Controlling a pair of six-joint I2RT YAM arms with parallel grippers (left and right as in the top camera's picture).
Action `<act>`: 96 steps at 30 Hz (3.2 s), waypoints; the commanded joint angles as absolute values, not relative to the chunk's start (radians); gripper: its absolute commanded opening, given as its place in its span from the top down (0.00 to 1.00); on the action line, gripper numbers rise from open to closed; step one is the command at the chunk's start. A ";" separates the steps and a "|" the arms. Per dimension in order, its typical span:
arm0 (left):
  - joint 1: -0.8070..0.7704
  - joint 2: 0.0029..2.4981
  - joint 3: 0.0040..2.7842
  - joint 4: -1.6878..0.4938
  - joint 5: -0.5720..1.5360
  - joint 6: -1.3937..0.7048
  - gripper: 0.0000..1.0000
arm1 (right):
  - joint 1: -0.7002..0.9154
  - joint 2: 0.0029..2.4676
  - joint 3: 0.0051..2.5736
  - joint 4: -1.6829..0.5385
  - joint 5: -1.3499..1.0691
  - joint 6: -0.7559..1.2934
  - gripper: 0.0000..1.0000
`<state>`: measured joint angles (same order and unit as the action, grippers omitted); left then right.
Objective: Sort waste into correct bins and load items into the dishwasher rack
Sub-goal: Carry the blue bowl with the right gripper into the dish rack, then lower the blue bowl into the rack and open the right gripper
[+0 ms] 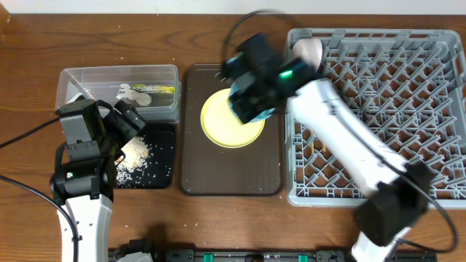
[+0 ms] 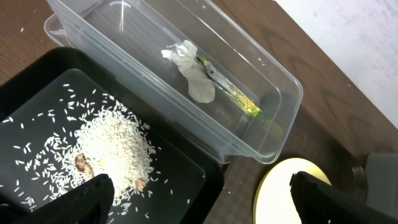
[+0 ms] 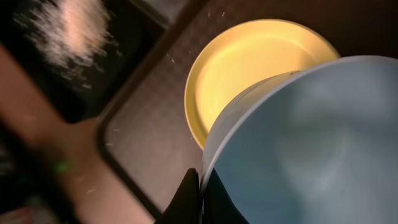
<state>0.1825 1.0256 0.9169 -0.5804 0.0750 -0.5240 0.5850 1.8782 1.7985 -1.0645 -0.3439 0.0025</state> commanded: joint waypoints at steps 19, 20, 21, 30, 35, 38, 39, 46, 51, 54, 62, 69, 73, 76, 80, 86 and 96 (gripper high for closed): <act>0.188 1.027 0.938 -0.583 0.070 -0.522 0.07 | -0.076 1.826 1.742 -1.205 -1.222 -0.391 0.99; 0.188 1.027 0.938 -0.583 0.070 -0.522 0.07 | -0.089 1.826 1.736 -1.204 -1.234 -0.398 0.99; 0.188 1.027 0.938 -0.583 0.070 -0.522 0.07 | -0.105 1.826 1.725 -1.203 -1.258 -0.402 0.99; 0.188 1.027 0.938 -0.583 0.070 -0.522 0.07 | -0.171 1.826 1.579 -1.208 -1.431 -0.402 0.99; 0.188 1.027 0.938 -0.583 0.070 -0.522 0.07 | -0.171 1.826 1.480 -1.219 -1.484 -0.403 0.99; 0.188 1.027 0.938 -0.583 0.070 -0.522 0.07 | -0.171 1.826 1.427 -1.261 -1.529 -0.447 0.99; 0.188 1.027 0.938 -0.583 0.070 -0.522 0.07 | -0.171 1.826 1.413 -1.282 -1.536 -0.467 0.99; 0.187 1.027 0.938 -0.583 0.070 -0.522 0.07 | -0.171 1.826 1.334 -1.571 -1.538 -0.785 0.99; 0.187 1.027 0.938 -0.583 0.070 -0.522 0.07 | -0.171 1.826 1.280 -1.702 -1.537 -0.985 0.99; 0.188 1.027 0.938 -0.583 0.070 -0.522 0.07 | -0.172 1.826 1.230 -1.696 -1.534 -1.013 0.99; 0.188 1.027 0.938 -0.583 0.070 -0.522 0.07 | -0.212 1.826 1.116 -1.629 -1.517 -1.034 0.99; 0.188 1.027 0.938 -0.583 0.070 -0.522 0.06 | -0.279 1.826 1.083 -1.608 -1.449 -1.034 0.99; 0.188 1.027 0.938 -0.583 0.070 -0.522 0.07 | -0.301 1.826 1.082 -1.608 -1.401 -1.034 0.99; 0.188 1.027 0.938 -0.583 0.070 -0.522 0.07 | -0.316 1.826 1.082 -1.607 -1.383 -1.034 0.98; 0.188 1.027 0.938 -0.583 0.070 -0.522 0.06 | -0.342 1.826 1.082 -1.597 -1.367 -1.034 0.96; 0.188 1.027 0.938 -0.583 0.070 -0.522 0.07 | -0.381 1.826 1.082 -1.567 -1.325 -1.033 0.94; 0.188 1.027 0.938 -0.583 0.070 -0.522 0.07 | -0.387 1.826 1.082 -1.536 -1.314 -0.956 0.98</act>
